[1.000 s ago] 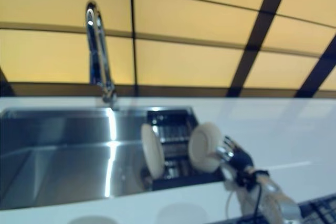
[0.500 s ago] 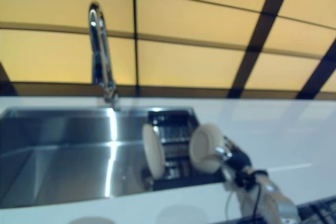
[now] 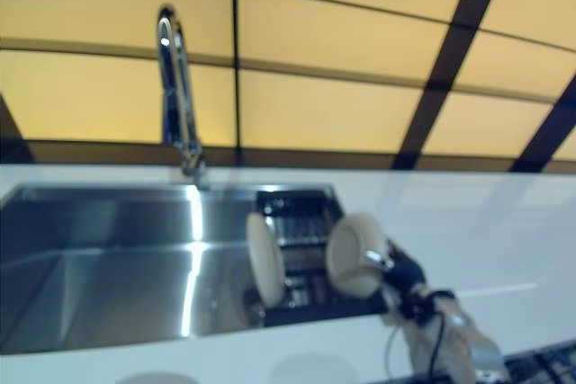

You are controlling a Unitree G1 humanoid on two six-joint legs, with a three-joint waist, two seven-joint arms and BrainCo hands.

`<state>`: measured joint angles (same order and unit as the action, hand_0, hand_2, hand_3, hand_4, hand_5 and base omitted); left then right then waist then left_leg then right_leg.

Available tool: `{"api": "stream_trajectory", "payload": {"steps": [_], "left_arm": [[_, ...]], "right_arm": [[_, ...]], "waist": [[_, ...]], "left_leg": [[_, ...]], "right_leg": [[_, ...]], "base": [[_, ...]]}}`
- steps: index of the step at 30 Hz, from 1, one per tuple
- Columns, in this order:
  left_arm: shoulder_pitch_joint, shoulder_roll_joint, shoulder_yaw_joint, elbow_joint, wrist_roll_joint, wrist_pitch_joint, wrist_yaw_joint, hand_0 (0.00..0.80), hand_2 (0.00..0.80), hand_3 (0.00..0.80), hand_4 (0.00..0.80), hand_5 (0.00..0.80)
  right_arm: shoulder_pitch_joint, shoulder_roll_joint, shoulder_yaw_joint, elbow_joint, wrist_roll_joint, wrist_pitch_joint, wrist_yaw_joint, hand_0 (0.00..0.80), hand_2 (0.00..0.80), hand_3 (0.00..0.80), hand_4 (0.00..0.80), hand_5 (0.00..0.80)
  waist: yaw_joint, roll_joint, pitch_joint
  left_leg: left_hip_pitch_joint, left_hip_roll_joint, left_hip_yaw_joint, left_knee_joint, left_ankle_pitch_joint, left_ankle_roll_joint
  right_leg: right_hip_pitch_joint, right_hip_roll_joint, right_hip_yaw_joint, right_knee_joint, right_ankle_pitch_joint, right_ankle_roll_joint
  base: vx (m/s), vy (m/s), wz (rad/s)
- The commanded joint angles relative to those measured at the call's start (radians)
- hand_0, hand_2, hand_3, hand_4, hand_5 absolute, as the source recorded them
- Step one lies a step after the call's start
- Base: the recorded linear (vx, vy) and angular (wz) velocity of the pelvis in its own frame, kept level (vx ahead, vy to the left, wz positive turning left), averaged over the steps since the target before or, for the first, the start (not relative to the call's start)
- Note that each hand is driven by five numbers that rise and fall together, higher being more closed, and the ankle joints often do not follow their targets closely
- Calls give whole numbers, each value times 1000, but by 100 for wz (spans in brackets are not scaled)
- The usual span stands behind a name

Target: Take plates into dishwasher

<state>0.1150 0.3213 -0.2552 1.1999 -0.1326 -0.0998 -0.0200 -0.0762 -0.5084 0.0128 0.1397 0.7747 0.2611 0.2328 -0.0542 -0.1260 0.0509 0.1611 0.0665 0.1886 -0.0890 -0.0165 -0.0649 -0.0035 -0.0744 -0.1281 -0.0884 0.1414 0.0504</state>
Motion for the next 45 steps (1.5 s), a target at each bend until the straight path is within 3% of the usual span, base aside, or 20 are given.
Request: {"api": "stream_trajectory", "payload": {"steps": [1, 3, 4, 5, 6, 8, 12, 33, 38, 41, 45], "left_arm": [[-150, -17, 8, -23, 0, -31, 22, 0, 0, 0, 0, 0], [-150, -17, 7, -25, -1, -30, 22, 0, 0, 0, 0, 0], [-151, -18, 8, -26, -1, -28, 22, 0, 0, 0, 0, 0], [-149, -19, 9, -28, 0, -28, 22, 0, 0, 0, 0, 0], [-148, -20, 8, -28, 1, -28, 23, 0, 0, 0, 0, 0], [-145, -21, 9, -27, 1, -31, 22, 0, 0, 0, 0, 0], [-148, -24, 8, -24, 1, -31, 22, 0, 0, 0, 0, 0], [-140, -33, 2, -34, 2, -26, 27, 0, 0, 0, 0, 0], [-136, -33, 1, -26, 5, -34, 23, 0, 0, 0, 0, 0], [-131, -36, 3, -28, 11, -33, 24, 0, 0, 0, 0, 0], [-123, -37, 6, -29, 19, -35, 23, 0, 0, 0, 0, 0]], "right_arm": [[48, 70, 152, 137, -50, 67, 1, 0, 0, 0, 0, 0], [47, 72, 151, 144, -54, 66, 4, 0, 0, 0, 0, 0], [47, 74, 151, 151, -58, 63, 6, 160, 160, 160, 160, 160], [49, 77, 151, 152, -60, 63, 4, 226, 226, 226, 226, 226], [49, 78, 152, 155, -62, 61, 4, 395, 395, 395, 395, 395], [50, 81, 150, 163, -66, 58, 4, 593, 593, 593, 593, 593], [49, 85, 150, 176, -68, 50, 6, 800, 800, 800, 800, 800], [43, 110, 144, 165, -51, -2, 8, 800, 800, 800, 800, 800], [35, 114, 130, 126, -36, -72, 6, 800, 800, 800, 800, 800], [15, 109, 109, 75, -43, -148, -14, 800, 800, 800, 800, 800], [-8, 99, 78, -4, -41, -186, -46, 800, 800, 800, 800, 800]], "waist": [[39, 17, 75], [39, 18, 76], [40, 19, 77], [40, 19, 77], [41, 19, 77], [41, 21, 76], [41, 21, 76], [46, 31, 83], [46, 33, 84], [47, 35, 84], [48, 37, 82]], "left_leg": [[-68, -39, -27, 30, 9, 51], [-68, -39, -28, 30, 9, 51], [-68, -40, -29, 30, 9, 52], [-68, -40, -30, 30, 9, 52], [-68, -40, -30, 30, 9, 51], [-66, -41, -32, 29, 9, 51], [-67, -43, -35, 29, 9, 52], [-60, -46, -47, 25, 12, 52], [-57, -47, -47, 25, 10, 52], [-55, -46, -47, 25, 9, 52], [-53, -45, -44, 23, 7, 53]], "right_leg": [[57, -52, -26, 34, -44, 100], [58, -53, -26, 34, -44, 101], [58, -53, -27, 34, -44, 101], [59, -53, -27, 33, -45, 101], [60, -54, -28, 33, -45, 101], [61, -54, -30, 33, -45, 100], [62, -53, -28, 32, -47, 98], [70, -57, -34, 36, -49, 97], [73, -57, -35, 36, -50, 97], [73, -58, -34, 36, -49, 99], [72, -59, -31, 36, -49, 99]], "base": [[0, 0, 0], [0, 0, 0], [0, 0, 0], [0, 0, 0], [0, 0, 0], [0, 0, 0], [0, 0, 0], [1, 1, 2], [0, 0, 0], [0, 0, 0], [0, 0, 0]]}}
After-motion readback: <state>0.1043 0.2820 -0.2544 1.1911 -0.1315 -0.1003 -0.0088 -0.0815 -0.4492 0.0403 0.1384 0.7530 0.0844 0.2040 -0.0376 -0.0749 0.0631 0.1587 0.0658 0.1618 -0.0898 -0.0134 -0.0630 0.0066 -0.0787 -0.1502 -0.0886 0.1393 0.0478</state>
